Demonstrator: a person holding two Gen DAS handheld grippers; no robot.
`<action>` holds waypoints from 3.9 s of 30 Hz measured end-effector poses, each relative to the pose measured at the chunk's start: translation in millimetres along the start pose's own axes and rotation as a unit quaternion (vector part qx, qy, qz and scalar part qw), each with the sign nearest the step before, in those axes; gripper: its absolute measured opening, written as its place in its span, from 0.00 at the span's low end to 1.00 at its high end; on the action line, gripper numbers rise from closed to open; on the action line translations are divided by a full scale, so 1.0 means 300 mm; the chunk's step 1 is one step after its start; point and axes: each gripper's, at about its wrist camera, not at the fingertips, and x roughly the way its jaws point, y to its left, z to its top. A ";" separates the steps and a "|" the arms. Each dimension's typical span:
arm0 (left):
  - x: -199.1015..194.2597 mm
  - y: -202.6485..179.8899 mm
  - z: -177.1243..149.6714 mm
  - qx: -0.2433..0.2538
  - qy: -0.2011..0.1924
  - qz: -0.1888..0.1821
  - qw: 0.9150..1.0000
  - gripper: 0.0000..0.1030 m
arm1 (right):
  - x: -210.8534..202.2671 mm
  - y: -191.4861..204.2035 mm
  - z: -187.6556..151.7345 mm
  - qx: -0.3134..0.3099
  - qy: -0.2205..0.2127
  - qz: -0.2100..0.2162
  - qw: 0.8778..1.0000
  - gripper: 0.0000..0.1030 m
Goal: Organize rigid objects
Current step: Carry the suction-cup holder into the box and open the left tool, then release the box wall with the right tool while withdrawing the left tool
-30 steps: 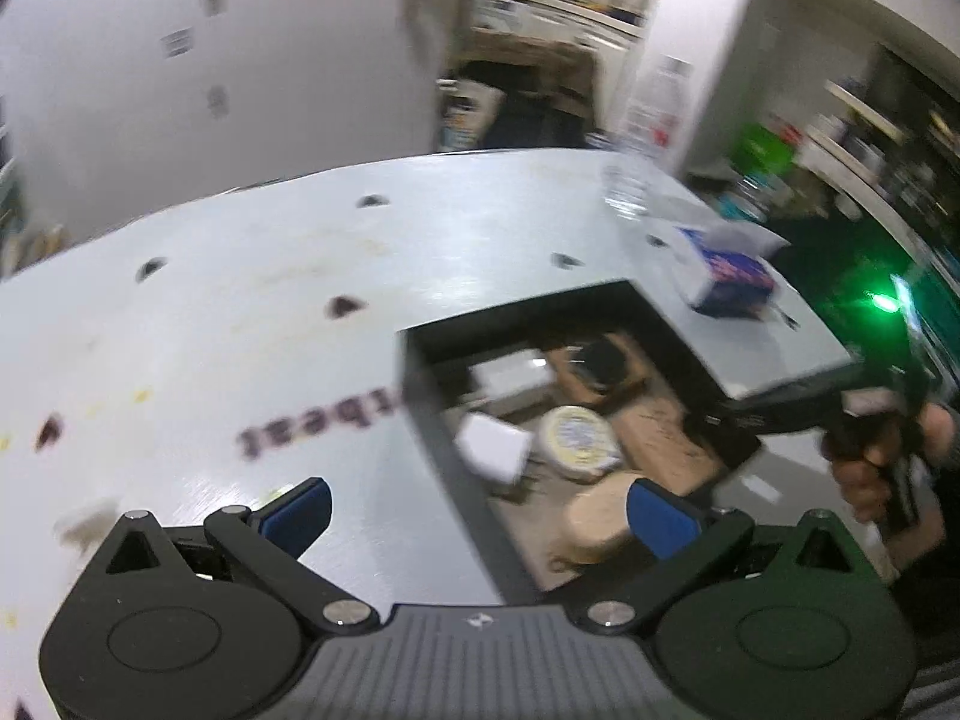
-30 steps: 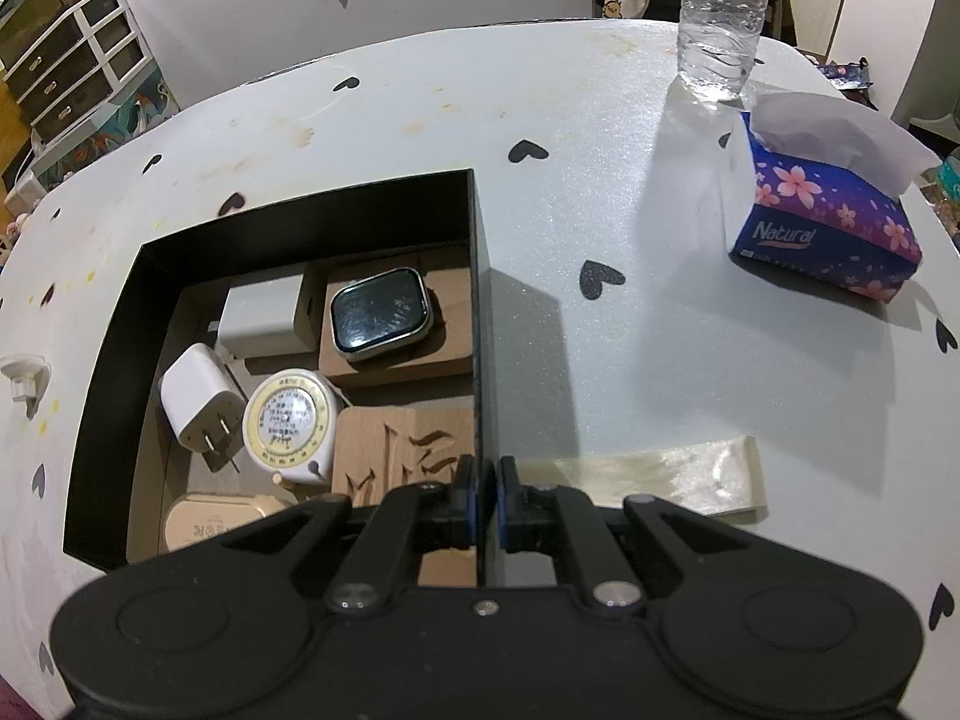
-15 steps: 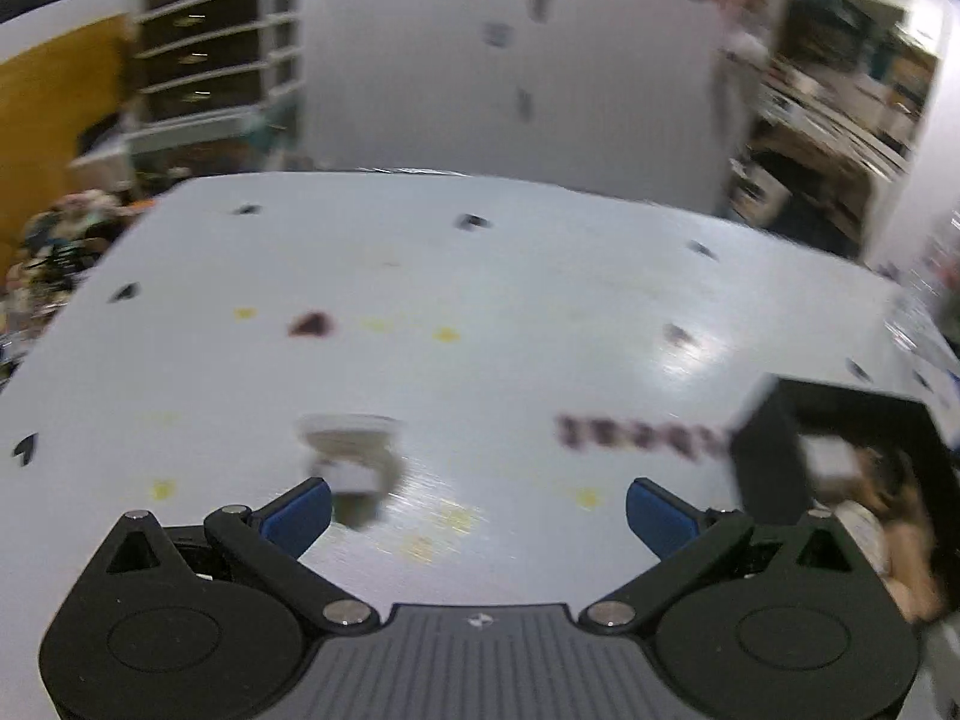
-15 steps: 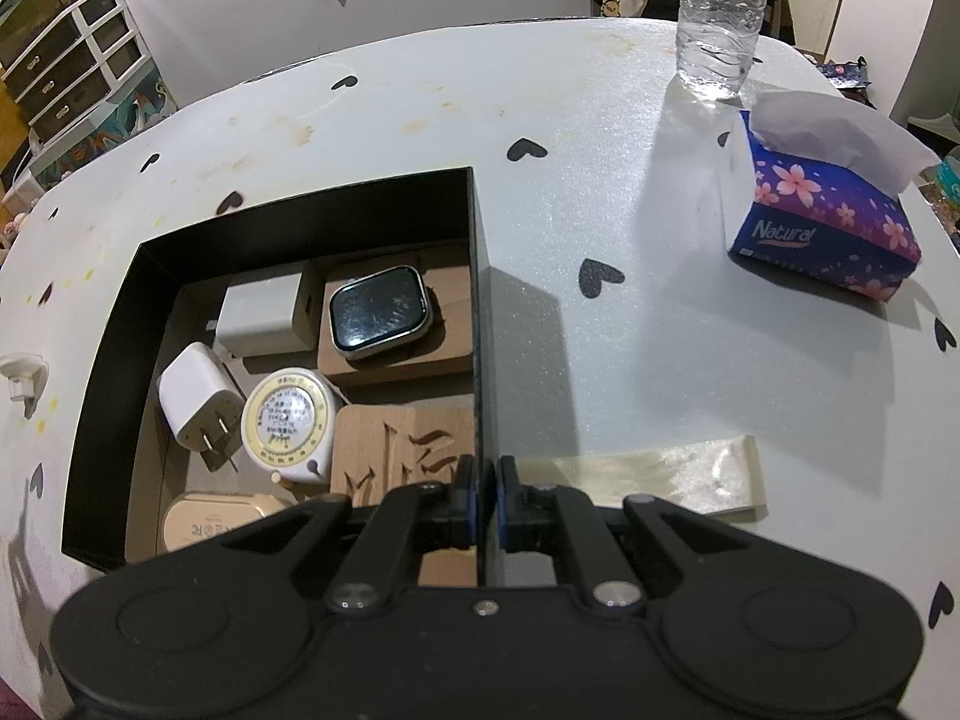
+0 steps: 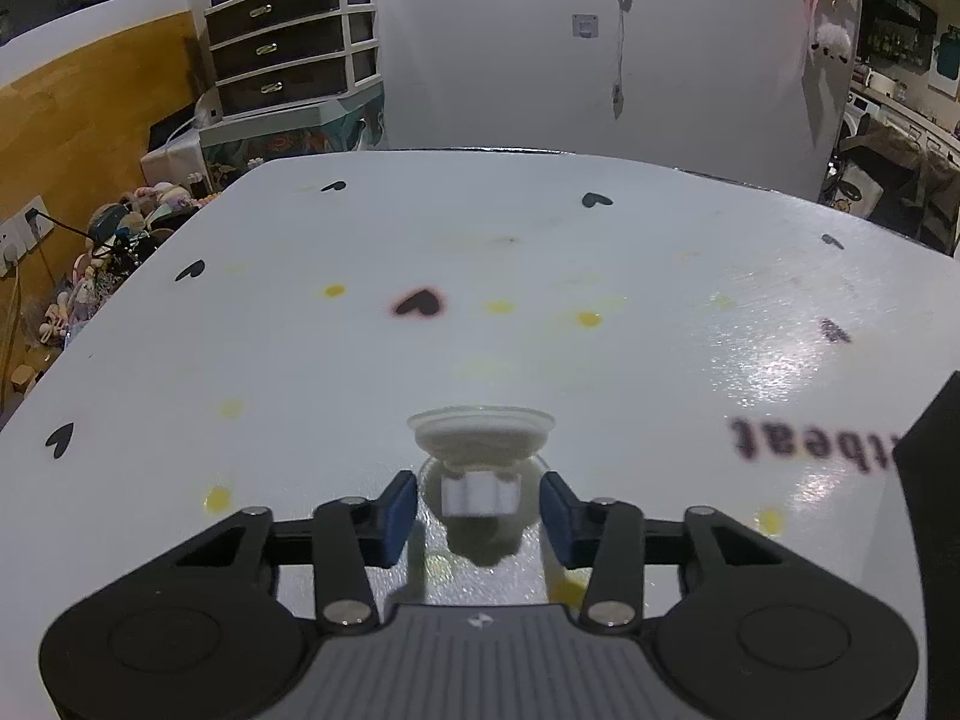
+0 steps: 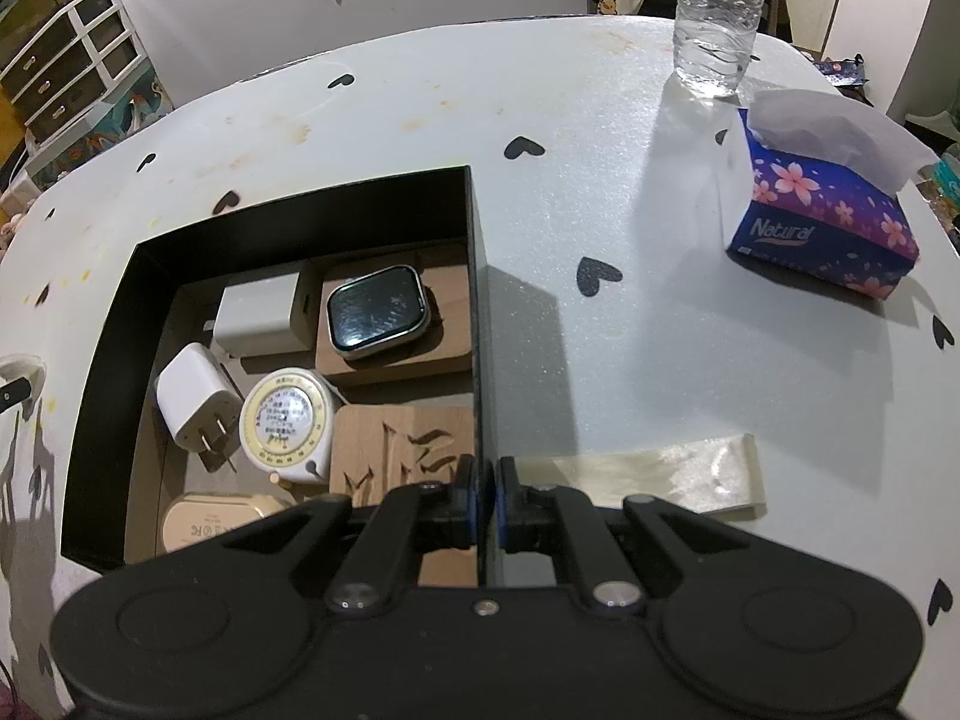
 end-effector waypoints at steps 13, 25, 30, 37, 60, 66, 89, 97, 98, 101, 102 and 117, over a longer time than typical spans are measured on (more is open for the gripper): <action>-0.063 -0.009 0.015 0.005 0.002 -0.043 0.999 0.30 | 0.001 -0.001 0.000 0.001 0.000 0.000 1.000 0.06; -0.290 -0.234 0.048 0.085 0.000 -0.195 0.977 0.30 | 0.002 0.004 0.001 -0.002 0.000 -0.001 1.000 0.06; -0.347 -0.355 0.042 0.124 0.006 -0.249 0.961 0.30 | 0.001 0.004 0.001 -0.002 0.000 0.000 1.000 0.06; -0.361 -0.503 0.020 0.168 0.036 -0.306 0.936 0.30 | 0.001 0.004 0.001 -0.002 -0.001 0.001 1.000 0.06; -0.170 -0.759 0.019 0.068 0.118 -0.288 0.948 0.30 | -0.004 0.003 0.001 0.002 -0.002 0.003 1.000 0.07; -0.151 -0.742 0.017 0.059 0.118 -0.268 0.954 0.32 | -0.004 0.002 0.000 0.002 -0.002 0.003 1.000 0.07; -0.234 -0.715 0.000 0.071 0.117 -0.282 0.950 0.55 | -0.004 0.004 0.001 0.003 -0.002 0.004 1.000 0.07; -0.324 -0.667 0.004 0.086 0.098 -0.276 0.952 0.75 | -0.005 0.004 0.000 0.002 -0.003 0.004 1.000 0.07; -0.337 -0.659 0.005 0.089 0.095 -0.274 0.953 0.79 | -0.005 0.005 0.000 0.001 -0.003 0.004 1.000 0.07; -0.374 -0.632 0.007 0.089 0.086 -0.268 0.956 0.88 | -0.005 0.006 0.000 0.001 -0.003 0.004 1.000 0.07; -0.386 -0.622 0.007 0.089 0.083 -0.265 0.957 0.89 | -0.004 0.006 0.001 0.000 -0.003 0.004 1.000 0.07; -0.544 -0.497 -0.011 0.074 0.057 -0.240 0.966 1.00 | -0.007 0.009 0.000 -0.006 -0.003 0.004 1.000 0.06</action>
